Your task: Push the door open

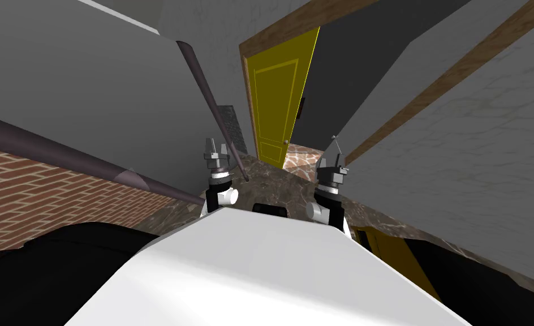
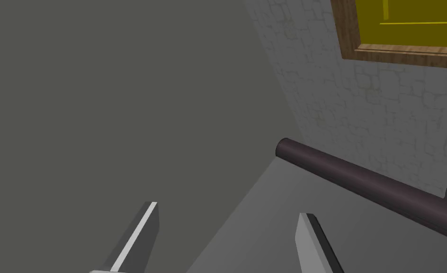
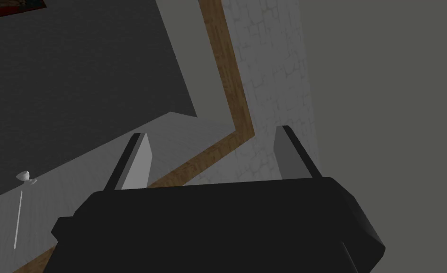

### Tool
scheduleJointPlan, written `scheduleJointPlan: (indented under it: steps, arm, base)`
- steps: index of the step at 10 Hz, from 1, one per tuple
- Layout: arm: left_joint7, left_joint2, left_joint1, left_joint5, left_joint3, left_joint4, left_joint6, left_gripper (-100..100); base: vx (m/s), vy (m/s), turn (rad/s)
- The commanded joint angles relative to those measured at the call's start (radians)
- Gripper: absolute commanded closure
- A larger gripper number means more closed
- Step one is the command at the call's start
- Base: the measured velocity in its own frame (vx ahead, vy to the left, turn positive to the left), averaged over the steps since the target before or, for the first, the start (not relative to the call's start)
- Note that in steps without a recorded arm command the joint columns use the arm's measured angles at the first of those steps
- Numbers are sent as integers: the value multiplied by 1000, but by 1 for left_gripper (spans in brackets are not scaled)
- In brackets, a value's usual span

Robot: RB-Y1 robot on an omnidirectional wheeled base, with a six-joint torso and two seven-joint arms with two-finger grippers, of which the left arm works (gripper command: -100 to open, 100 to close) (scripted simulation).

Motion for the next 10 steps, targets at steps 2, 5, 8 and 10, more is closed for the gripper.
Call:
scheduleJointPlan:
  steps: [2, 5, 8, 10]
  arm:
    - [32, 18, -12, 21, -1, 41, -11, -100]
    - [75, 38, -27, 48, -3, 97, -27, -100]
    - [133, 60, -49, 86, -5, 173, -47, -100]
    - [161, 68, -59, 104, -6, 208, -57, -100]
  base:
    - [102, 4, -140]
    - [118, 0, -114]
    - [136, 16, -152]
    - [104, 25, -143]
